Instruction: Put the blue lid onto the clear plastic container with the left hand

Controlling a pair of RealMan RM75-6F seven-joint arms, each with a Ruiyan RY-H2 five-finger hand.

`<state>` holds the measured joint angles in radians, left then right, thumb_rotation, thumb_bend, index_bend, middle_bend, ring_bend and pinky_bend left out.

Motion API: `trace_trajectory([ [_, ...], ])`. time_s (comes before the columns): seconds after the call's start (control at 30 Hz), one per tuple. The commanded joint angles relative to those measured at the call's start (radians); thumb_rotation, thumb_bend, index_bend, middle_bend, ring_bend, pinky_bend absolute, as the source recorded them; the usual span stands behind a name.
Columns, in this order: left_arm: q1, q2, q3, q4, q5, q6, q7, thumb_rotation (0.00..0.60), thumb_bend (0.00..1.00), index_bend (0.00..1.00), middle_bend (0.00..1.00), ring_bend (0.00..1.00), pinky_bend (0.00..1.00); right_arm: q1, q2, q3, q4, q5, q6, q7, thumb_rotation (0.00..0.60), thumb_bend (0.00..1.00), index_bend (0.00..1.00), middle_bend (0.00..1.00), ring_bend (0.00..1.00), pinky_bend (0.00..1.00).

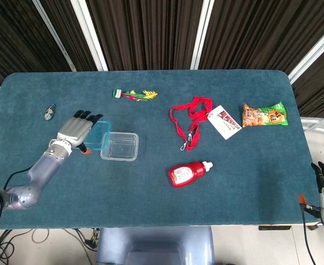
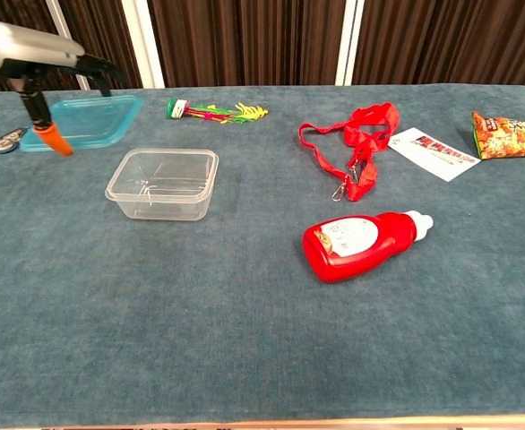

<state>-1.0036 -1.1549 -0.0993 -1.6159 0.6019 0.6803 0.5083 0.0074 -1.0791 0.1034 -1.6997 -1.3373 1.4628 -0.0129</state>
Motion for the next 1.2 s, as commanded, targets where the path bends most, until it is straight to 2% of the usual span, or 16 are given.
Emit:
trace_trajectory([
  [0.03,-0.059,-0.016,0.011,-0.043,-0.089,0.008,0.03,0.6,0.18,0.0,0.29,0.0,0.0,0.0,0.0,-0.001,-0.001,0.0,0.0,0.0,0.6,0.39,0.06,0.04,0.03,0.0],
  [0.2,-0.116,-0.034,0.024,-0.064,-0.176,0.006,0.046,0.6,0.18,0.0,0.29,0.0,0.0,-0.001,0.0,0.0,-0.002,0.002,-0.001,0.001,0.6,0.39,0.06,0.04,0.03,0.0],
  [0.57,-0.228,-0.109,0.074,-0.052,-0.328,0.082,0.131,0.6,0.18,0.0,0.29,0.0,0.0,-0.001,0.002,0.001,0.0,0.003,0.002,0.003,0.6,0.39,0.06,0.04,0.03,0.0],
  [0.9,-0.269,-0.145,0.091,-0.022,-0.38,0.099,0.161,0.6,0.18,0.0,0.29,0.0,0.0,-0.001,0.001,0.002,0.0,0.004,0.001,0.003,0.6,0.39,0.06,0.04,0.03,0.0],
  [1.2,-0.278,-0.177,0.106,0.016,-0.354,0.09,0.165,0.6,0.18,0.0,0.29,0.0,0.0,-0.001,0.0,0.002,0.001,0.003,0.002,0.0,0.6,0.39,0.06,0.04,0.03,0.0],
])
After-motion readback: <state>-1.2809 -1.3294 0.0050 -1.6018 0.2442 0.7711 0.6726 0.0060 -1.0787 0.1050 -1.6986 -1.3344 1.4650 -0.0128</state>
